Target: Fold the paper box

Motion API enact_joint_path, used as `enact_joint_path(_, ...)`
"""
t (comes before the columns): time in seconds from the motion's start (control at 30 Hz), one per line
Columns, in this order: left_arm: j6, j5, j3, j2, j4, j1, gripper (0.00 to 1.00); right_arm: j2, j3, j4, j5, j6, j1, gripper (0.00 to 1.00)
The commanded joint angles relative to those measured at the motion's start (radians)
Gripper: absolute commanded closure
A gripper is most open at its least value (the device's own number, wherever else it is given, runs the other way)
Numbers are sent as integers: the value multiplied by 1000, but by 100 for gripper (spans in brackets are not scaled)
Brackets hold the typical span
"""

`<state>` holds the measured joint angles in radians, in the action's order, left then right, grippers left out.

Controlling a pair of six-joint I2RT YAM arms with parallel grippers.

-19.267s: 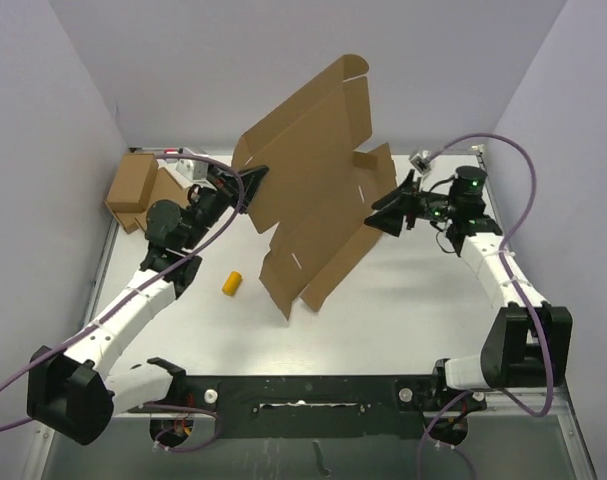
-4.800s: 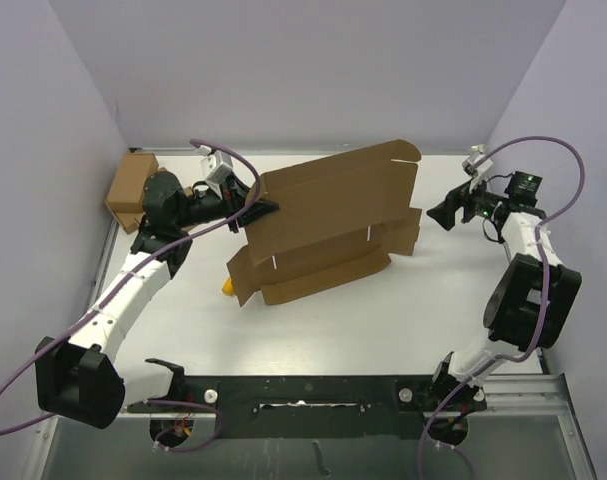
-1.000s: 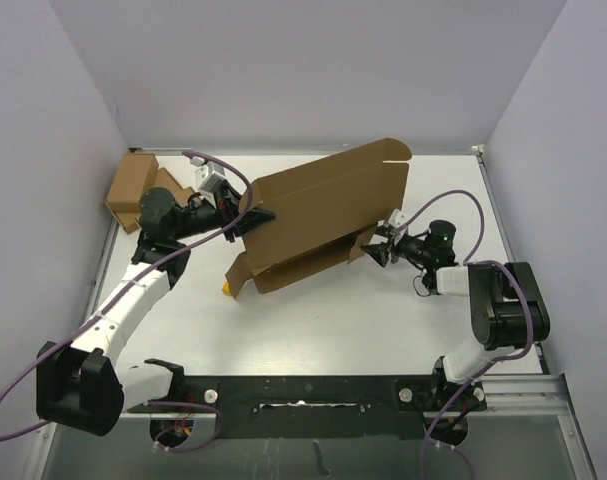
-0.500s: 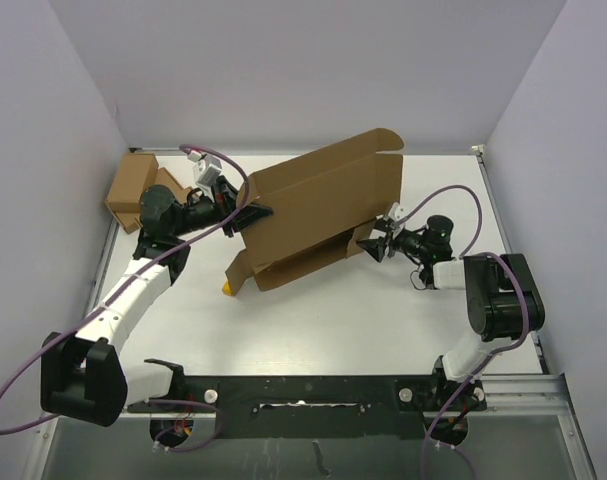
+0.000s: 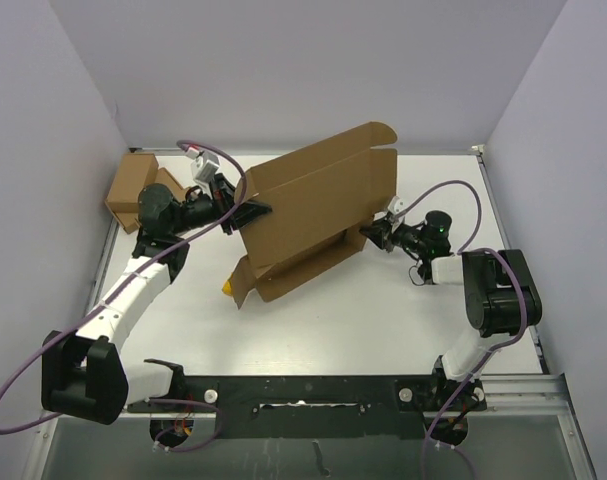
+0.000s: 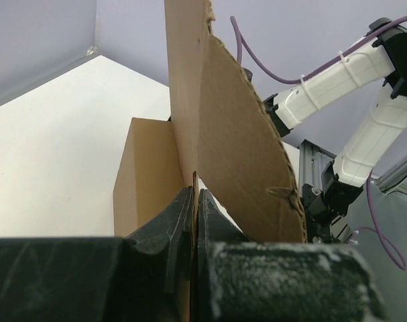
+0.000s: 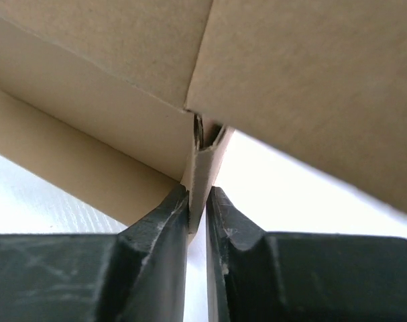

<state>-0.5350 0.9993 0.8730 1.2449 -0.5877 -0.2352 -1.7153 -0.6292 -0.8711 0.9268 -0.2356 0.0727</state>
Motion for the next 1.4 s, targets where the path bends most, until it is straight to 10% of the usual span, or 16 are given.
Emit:
enact_joint_path(0.0,-22,-10,58,10,-16,-3,100,47,-46,2,55,-17,15,92)
enact_joint_path(0.6,-150,-436,-70,-108,45,-28,100,135,-581,1567,-133,-439,2,100)
enact_joint_path(1.37,-195,-758,-241,-20,55,-165,100,-95,-741,1735,-465,-360,59,89)
